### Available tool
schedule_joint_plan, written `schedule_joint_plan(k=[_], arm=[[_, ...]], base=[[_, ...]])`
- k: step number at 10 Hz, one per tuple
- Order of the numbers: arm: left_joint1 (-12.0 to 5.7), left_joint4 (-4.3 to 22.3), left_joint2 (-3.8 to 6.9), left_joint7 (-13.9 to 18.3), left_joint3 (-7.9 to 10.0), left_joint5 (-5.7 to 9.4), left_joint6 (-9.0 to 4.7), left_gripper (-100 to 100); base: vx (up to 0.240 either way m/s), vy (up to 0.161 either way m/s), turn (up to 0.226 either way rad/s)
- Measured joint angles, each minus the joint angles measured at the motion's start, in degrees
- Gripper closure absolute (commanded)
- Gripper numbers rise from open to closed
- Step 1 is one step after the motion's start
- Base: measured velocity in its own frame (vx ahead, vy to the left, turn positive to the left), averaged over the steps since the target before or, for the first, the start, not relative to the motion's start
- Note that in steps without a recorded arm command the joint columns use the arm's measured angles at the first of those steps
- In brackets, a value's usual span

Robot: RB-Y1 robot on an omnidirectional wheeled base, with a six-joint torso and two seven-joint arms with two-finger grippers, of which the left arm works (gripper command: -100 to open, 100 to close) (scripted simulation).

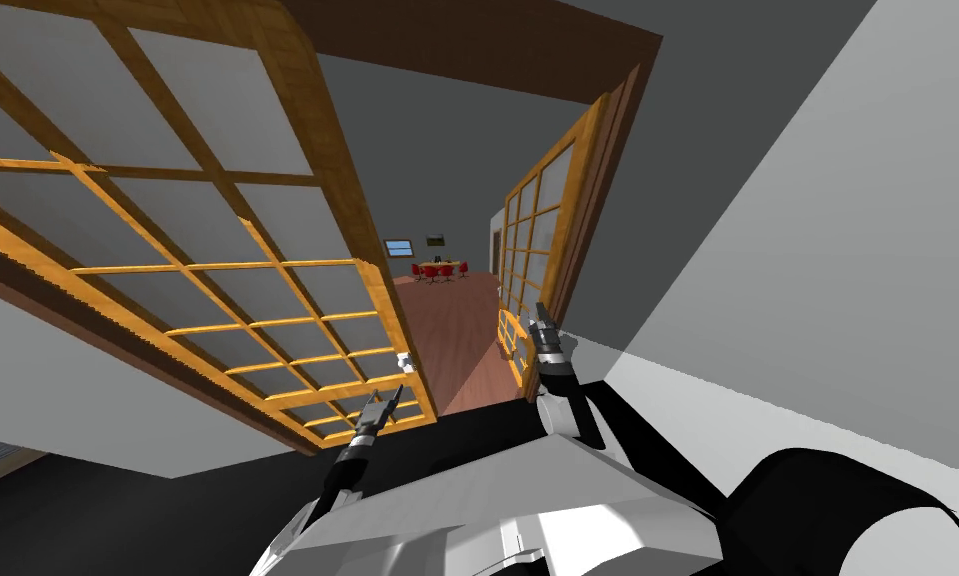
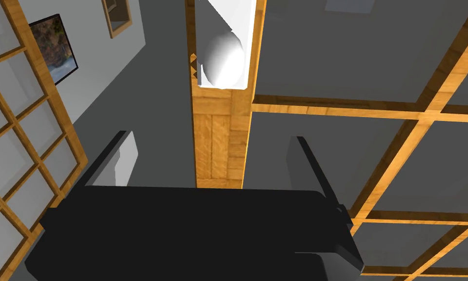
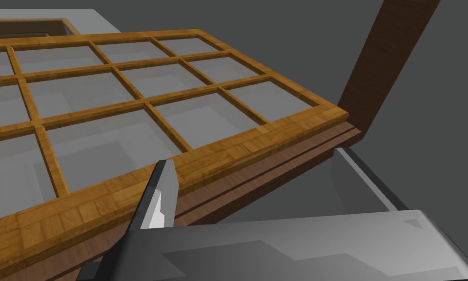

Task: Push the door open

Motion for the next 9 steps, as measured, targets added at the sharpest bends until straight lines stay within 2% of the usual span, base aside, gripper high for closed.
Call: schedule_joint_plan(k=[5,6,7,9], arm=[[-0.57,0.5,-0.6,-0.8,0.58,0.39,0.58,-100],[-0.7,0.6,-0.7,-0.9,0.68,0.46,0.68,-100],[-0.64,0.6,-0.79,-1.0,0.63,0.43,0.56,100],[-0.79,0.6,-0.71,-0.9,0.67,0.45,0.69,100]], base=[[0.207,0.018,-0.033],[0.082,0.017,0.011],[-0.019,-0.01,-0.007],[-0.025,-0.005,-0.012]])
